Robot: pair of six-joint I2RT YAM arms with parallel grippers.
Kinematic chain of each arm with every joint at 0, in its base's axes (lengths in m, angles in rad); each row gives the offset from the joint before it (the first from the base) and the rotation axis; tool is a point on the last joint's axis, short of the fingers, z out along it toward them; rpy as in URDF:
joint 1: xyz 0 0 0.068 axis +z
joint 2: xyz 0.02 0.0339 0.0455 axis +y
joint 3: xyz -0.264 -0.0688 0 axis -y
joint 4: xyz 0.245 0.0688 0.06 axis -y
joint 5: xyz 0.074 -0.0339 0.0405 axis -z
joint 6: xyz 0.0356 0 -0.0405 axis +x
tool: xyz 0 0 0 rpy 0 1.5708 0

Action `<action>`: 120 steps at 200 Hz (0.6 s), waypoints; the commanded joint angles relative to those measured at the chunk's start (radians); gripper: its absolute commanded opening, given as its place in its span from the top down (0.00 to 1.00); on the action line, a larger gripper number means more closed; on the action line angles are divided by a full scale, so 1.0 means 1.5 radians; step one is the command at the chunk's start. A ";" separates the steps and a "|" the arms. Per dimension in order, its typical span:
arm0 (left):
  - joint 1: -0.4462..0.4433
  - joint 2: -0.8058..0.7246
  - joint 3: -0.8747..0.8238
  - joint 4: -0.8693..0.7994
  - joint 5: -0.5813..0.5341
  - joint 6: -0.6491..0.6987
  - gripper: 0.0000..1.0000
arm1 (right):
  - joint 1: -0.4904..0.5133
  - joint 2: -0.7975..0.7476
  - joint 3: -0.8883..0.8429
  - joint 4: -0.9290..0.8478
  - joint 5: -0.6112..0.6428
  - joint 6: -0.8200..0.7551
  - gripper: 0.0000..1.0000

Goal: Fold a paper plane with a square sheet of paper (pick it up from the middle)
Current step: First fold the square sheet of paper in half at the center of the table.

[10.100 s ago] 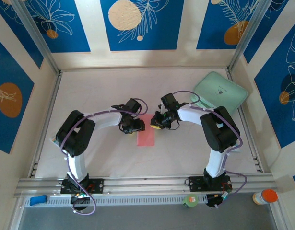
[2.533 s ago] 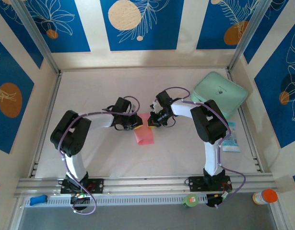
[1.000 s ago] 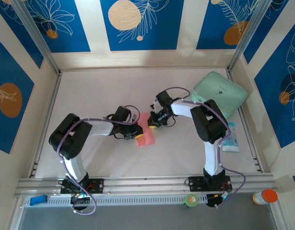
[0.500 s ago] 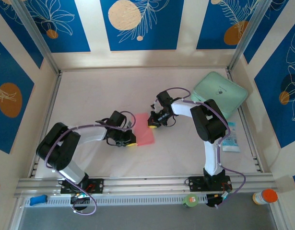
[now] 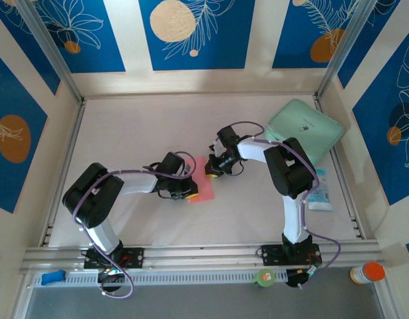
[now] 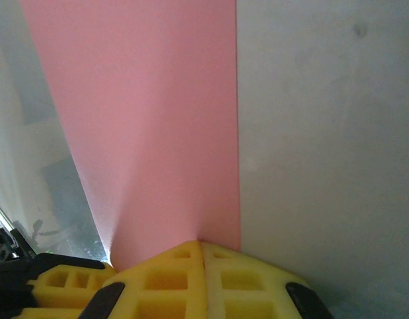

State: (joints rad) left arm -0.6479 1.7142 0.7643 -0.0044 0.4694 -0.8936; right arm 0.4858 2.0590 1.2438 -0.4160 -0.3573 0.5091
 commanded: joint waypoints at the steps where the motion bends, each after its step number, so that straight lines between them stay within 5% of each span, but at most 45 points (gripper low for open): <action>1: -0.005 0.001 -0.043 -0.020 -0.012 0.012 0.86 | -0.005 0.132 -0.064 -0.095 0.233 0.011 1.00; 77: -0.013 -0.145 -0.110 -0.219 -0.030 0.069 0.86 | -0.010 0.134 -0.060 -0.090 0.242 0.006 1.00; 120: -0.001 -0.213 -0.027 -0.266 -0.091 0.079 0.86 | -0.007 0.125 -0.055 -0.095 0.236 0.004 1.00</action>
State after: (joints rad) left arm -0.6571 1.4372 0.6392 -0.3149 0.4038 -0.8017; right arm 0.4805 2.0655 1.2491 -0.4206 -0.3710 0.5087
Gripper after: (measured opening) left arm 0.143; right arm 0.042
